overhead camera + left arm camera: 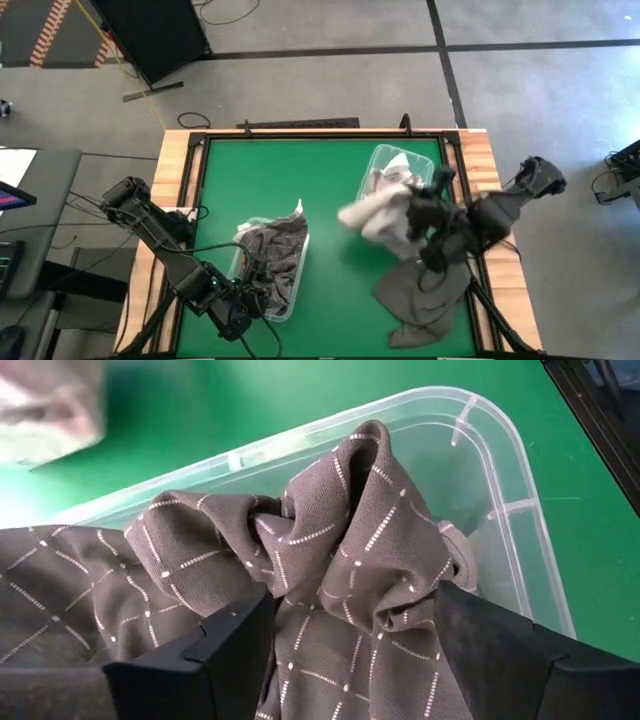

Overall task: Sort towels by color in basket
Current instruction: Put the gray towel into the top transparent bin

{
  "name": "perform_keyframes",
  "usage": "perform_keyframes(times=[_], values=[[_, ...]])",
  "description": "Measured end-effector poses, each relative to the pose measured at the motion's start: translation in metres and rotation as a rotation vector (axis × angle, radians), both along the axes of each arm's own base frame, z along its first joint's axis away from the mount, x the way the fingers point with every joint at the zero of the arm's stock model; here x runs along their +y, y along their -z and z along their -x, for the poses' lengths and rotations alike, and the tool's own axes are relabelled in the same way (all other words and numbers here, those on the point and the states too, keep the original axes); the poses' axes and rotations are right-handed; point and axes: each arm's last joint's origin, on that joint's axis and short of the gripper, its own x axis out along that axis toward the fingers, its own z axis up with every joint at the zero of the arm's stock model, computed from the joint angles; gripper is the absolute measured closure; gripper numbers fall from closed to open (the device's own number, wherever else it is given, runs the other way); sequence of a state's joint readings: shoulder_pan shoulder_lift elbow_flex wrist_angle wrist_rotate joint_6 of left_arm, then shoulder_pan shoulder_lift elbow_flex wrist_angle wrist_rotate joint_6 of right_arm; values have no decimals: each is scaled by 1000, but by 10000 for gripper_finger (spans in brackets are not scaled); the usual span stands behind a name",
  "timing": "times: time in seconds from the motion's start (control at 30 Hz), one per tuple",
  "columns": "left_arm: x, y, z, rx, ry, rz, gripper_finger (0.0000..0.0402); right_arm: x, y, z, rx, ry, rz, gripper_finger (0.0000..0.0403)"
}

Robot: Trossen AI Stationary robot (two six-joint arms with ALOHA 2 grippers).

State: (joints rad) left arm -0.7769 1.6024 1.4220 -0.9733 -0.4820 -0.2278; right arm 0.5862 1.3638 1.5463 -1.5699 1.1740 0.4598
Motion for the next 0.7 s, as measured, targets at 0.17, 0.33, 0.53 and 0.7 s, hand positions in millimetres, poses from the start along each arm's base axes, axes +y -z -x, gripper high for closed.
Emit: perform_keyframes(times=[0.17, 0.33, 0.53, 0.7], values=[[0, 0, 0, 0, 0, 0, 138, -32, -8, -4, -29, 140, 130, 378], [0, 0, 0, 0, 0, 0, 138, -52, -10, -10, -19, 239, 160, 378], [0, 0, 0, 0, 0, 0, 138, -55, -6, -16, -7, 232, 3, 373], [0, 0, 0, 0, 0, 0, 138, -44, -6, -20, -31, 158, -119, 377]])
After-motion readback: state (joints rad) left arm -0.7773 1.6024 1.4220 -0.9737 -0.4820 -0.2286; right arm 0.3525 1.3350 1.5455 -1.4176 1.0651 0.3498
